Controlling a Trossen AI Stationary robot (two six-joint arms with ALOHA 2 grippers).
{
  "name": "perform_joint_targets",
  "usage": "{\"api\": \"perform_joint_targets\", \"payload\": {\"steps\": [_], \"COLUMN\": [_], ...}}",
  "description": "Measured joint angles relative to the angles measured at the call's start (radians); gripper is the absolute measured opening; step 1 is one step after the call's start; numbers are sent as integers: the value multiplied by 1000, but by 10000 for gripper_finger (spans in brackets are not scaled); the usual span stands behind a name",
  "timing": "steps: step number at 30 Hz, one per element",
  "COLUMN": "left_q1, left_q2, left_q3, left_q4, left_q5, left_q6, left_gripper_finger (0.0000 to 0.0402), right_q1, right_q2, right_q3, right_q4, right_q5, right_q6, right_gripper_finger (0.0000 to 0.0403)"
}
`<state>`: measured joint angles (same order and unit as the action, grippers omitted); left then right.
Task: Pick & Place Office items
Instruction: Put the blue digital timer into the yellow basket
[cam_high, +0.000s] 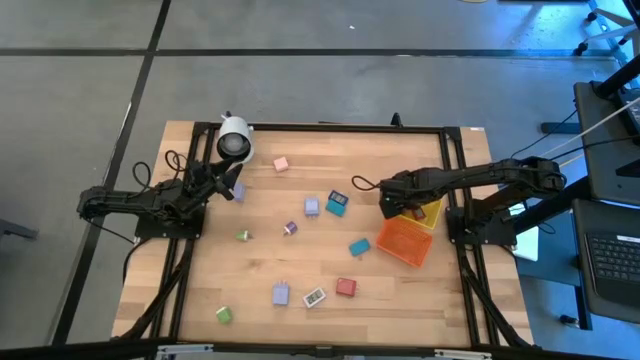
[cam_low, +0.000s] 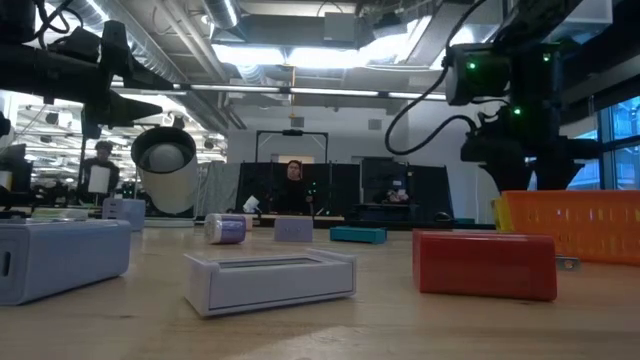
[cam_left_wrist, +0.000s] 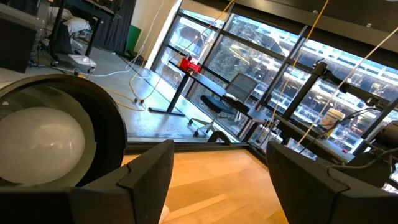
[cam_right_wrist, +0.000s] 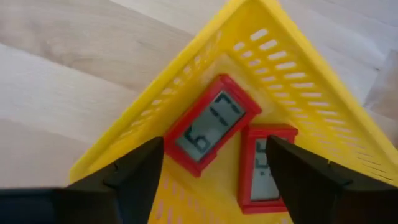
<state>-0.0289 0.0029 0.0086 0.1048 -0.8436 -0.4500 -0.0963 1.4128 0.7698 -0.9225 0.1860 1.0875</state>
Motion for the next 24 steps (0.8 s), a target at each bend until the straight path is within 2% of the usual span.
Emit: {"api": "perform_joint_targets", "payload": {"steps": [5,9,13,19,24], "left_q1": [0,0,0,0,0], "left_q2": [0,0,0,0,0], "left_q3": [0,0,0,0,0], "left_q4": [0,0,0,0,0], "left_q5": [0,0,0,0,0], "left_q6": [0,0,0,0,0], "left_gripper_finger": [251,251,251,251,251], "right_q1": [0,1,14,42,35], "right_q2": [0,0,0,11,78], "right_q3": [77,178,237,242,242], "right_q4": [-1,18,103,276,387], "right_q5": [-10,29,31,32,34], "right_q6": [-28,-109,-336,-675,-662], "right_gripper_finger": [291,281,272,264,263]}}
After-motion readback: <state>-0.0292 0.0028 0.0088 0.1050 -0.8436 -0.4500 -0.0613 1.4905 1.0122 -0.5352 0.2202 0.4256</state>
